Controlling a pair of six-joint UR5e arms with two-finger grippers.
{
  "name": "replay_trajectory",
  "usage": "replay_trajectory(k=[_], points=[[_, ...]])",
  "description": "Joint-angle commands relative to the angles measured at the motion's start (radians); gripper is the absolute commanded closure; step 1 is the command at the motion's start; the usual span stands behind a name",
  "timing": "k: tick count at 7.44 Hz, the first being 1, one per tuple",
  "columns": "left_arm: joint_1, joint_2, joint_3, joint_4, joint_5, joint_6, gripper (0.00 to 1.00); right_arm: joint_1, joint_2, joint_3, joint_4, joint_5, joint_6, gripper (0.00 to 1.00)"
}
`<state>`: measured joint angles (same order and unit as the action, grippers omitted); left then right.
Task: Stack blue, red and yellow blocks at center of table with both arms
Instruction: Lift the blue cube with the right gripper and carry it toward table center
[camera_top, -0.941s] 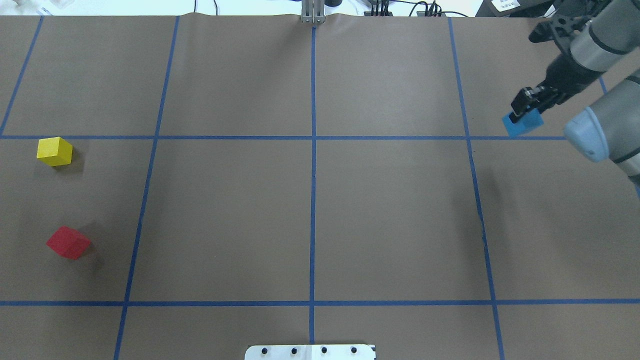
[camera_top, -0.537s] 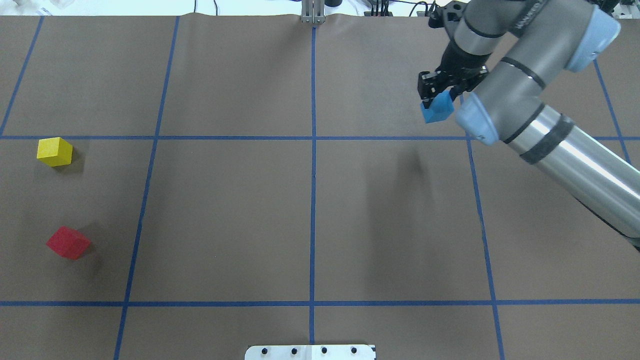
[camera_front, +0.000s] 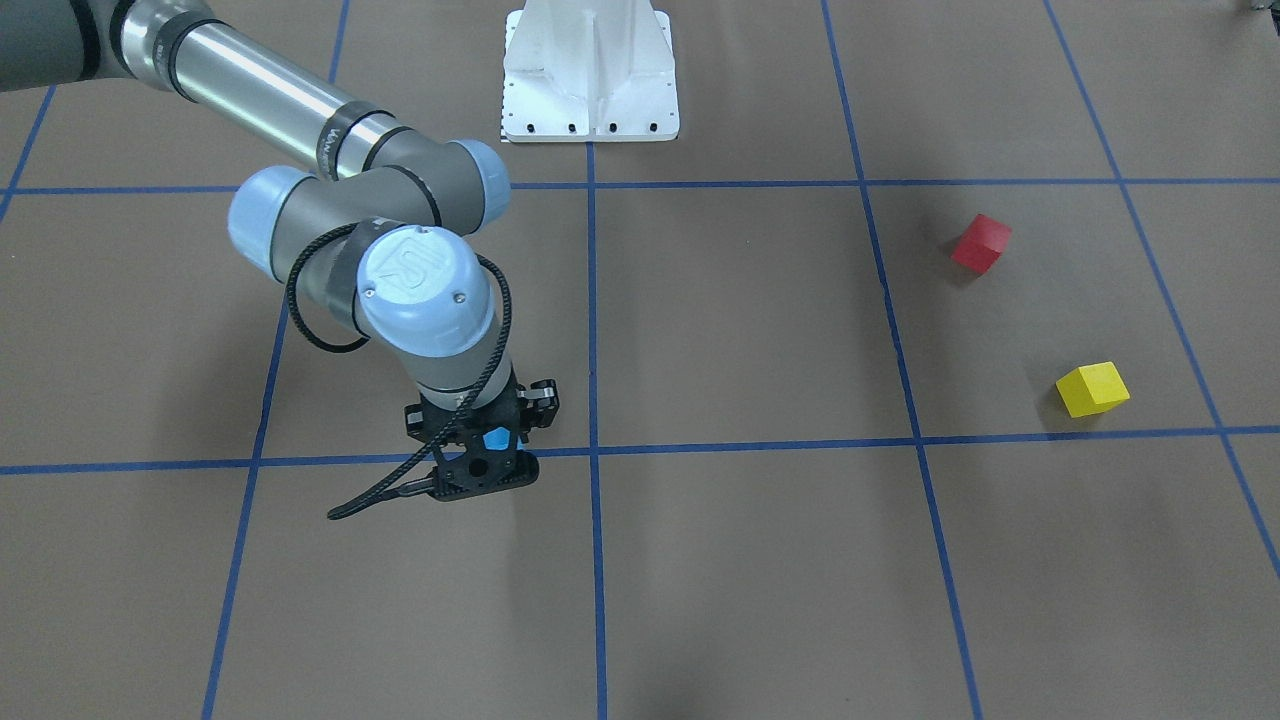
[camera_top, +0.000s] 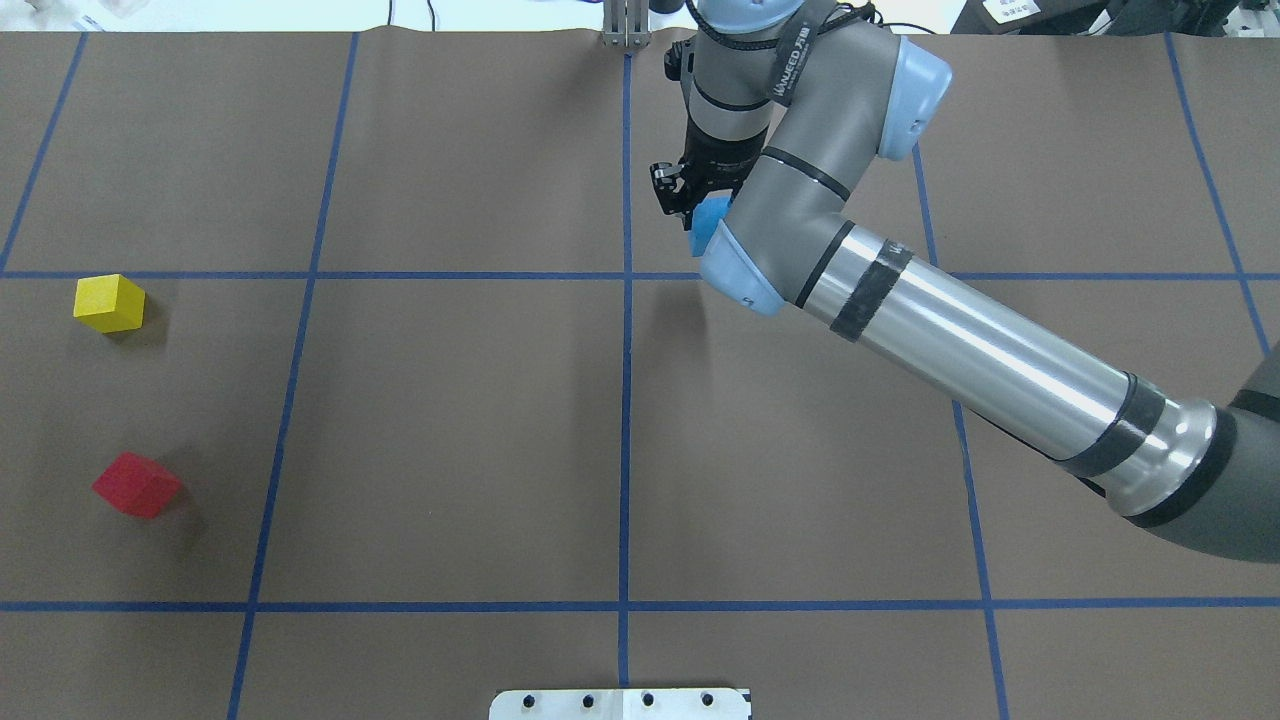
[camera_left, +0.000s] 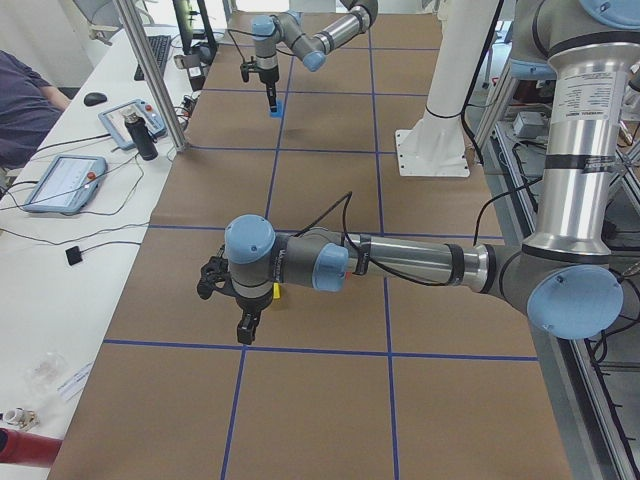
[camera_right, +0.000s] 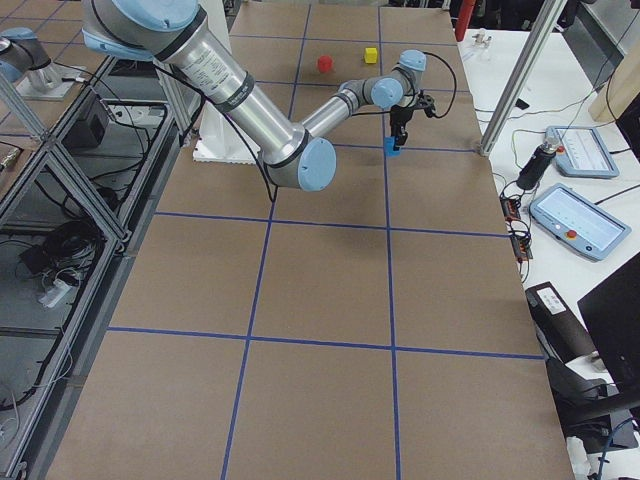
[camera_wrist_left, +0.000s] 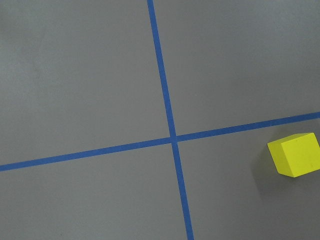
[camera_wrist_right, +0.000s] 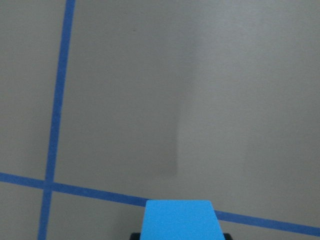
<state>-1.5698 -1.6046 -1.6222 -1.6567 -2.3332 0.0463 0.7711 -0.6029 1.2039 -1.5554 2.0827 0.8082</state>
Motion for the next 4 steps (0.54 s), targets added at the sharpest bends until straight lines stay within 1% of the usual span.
replay_trajectory(k=[1,2,4], points=[[0.001,0.0,0.001,0.0,0.0,0.0,0.0,-0.035,0.09,-0.102,0.006,0.005,0.069,1.0],[0.001,0.0,0.001,0.0,0.0,0.0,0.0,-0.039,0.118,-0.128,0.006,0.019,0.097,1.0],[0.001,0.0,-0.002,0.0,-0.002,-0.003,0.0,-0.078,0.121,-0.129,0.008,0.023,0.127,1.0]])
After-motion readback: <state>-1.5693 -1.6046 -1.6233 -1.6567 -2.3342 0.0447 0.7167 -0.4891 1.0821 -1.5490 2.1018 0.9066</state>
